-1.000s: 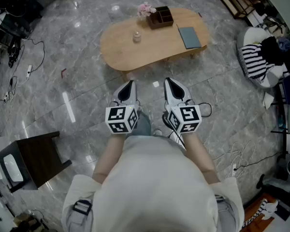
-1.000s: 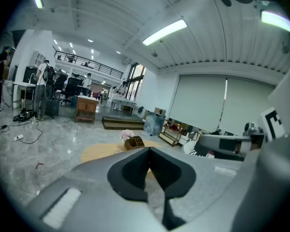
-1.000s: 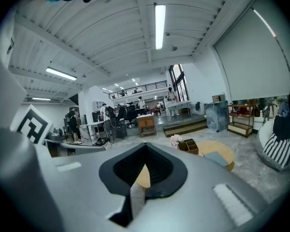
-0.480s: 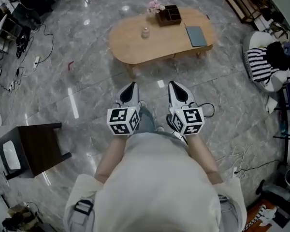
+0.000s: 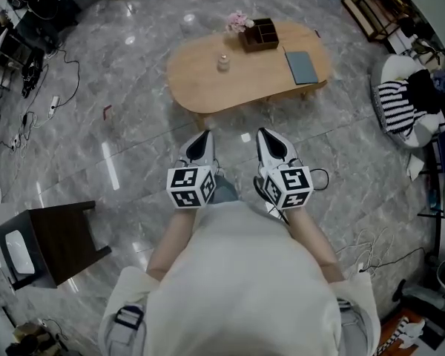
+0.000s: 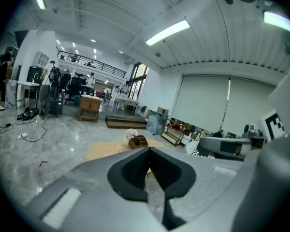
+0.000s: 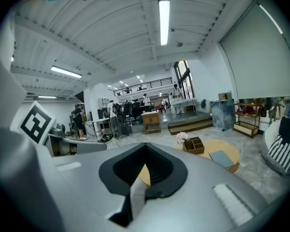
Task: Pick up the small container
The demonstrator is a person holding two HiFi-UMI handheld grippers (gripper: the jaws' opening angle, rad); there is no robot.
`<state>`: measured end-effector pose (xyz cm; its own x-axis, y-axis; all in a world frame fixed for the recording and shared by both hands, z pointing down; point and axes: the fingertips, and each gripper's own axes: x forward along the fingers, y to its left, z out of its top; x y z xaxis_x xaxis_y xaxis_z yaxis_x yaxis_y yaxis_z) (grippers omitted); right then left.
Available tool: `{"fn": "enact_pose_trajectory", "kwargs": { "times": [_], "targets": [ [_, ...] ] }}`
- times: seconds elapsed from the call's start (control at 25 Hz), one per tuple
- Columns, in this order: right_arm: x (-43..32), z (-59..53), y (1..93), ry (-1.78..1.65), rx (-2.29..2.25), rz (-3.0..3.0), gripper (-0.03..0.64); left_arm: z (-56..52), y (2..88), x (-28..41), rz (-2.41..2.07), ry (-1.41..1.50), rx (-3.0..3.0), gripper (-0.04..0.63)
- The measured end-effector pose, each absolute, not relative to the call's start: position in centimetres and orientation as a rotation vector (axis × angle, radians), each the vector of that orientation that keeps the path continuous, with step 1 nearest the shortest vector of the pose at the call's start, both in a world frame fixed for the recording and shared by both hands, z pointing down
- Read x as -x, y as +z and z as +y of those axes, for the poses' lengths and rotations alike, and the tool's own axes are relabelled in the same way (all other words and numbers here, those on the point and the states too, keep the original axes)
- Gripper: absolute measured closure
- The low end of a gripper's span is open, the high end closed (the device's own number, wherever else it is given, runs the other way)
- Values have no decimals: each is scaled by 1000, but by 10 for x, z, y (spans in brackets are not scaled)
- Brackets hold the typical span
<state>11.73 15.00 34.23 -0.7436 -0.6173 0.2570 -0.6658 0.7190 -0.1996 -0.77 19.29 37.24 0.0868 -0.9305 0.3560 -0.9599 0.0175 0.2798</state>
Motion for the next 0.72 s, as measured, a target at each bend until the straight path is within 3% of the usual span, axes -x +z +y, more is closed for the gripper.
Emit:
{"fn": "enact_pose_trajectory", "kwargs": {
  "times": [0.72],
  "targets": [
    [-29, 39, 341, 444, -1134, -2727, 615, 77, 382, 90, -1733, 141, -2003, 594]
  ]
}}
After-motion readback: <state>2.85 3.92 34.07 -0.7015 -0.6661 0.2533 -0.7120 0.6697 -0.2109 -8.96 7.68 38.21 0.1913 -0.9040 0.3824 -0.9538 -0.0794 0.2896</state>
